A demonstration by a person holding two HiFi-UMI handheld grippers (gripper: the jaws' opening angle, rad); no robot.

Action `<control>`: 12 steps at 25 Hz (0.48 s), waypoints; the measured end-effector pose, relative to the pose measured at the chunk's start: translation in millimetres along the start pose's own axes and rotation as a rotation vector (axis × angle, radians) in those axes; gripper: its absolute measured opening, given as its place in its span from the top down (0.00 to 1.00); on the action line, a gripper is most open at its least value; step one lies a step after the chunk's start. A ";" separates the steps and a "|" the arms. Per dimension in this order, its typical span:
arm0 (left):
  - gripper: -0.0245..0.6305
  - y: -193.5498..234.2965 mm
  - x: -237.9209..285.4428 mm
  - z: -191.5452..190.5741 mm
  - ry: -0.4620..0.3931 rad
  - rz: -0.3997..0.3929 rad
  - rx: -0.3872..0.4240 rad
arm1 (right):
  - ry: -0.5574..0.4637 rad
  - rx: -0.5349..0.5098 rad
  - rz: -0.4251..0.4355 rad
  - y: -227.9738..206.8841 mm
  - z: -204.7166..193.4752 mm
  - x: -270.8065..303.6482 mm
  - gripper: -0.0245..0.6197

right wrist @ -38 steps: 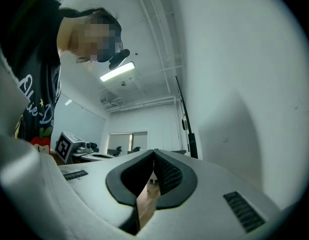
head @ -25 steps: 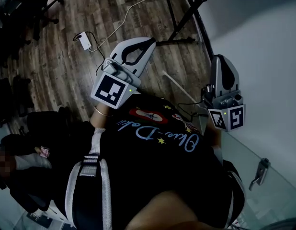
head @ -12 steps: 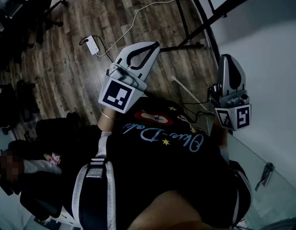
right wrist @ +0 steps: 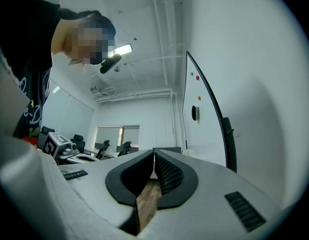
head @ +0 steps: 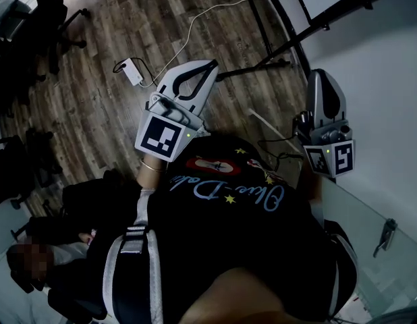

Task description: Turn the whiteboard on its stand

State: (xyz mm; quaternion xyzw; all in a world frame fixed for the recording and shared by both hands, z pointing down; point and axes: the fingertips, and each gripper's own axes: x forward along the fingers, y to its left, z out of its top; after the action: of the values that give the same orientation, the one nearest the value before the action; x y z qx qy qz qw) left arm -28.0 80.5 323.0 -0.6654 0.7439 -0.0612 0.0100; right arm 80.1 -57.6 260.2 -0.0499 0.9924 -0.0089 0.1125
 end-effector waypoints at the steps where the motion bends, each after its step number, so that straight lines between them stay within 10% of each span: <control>1: 0.96 4.1 -2.1 -0.4 -0.002 -0.007 -0.001 | 0.004 -0.004 -0.007 2.8 -0.9 2.8 0.93; 12: 0.96 39.8 -14.3 -14.8 -0.009 -0.079 -0.013 | 0.035 -0.058 -0.073 29.1 -8.3 28.3 0.93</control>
State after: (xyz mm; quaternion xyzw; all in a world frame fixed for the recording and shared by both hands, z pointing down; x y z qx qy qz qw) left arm -67.2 100.1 332.6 -0.6944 0.7175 -0.0536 0.0064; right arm 48.0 -31.5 261.2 -0.0891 0.9915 0.0149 0.0932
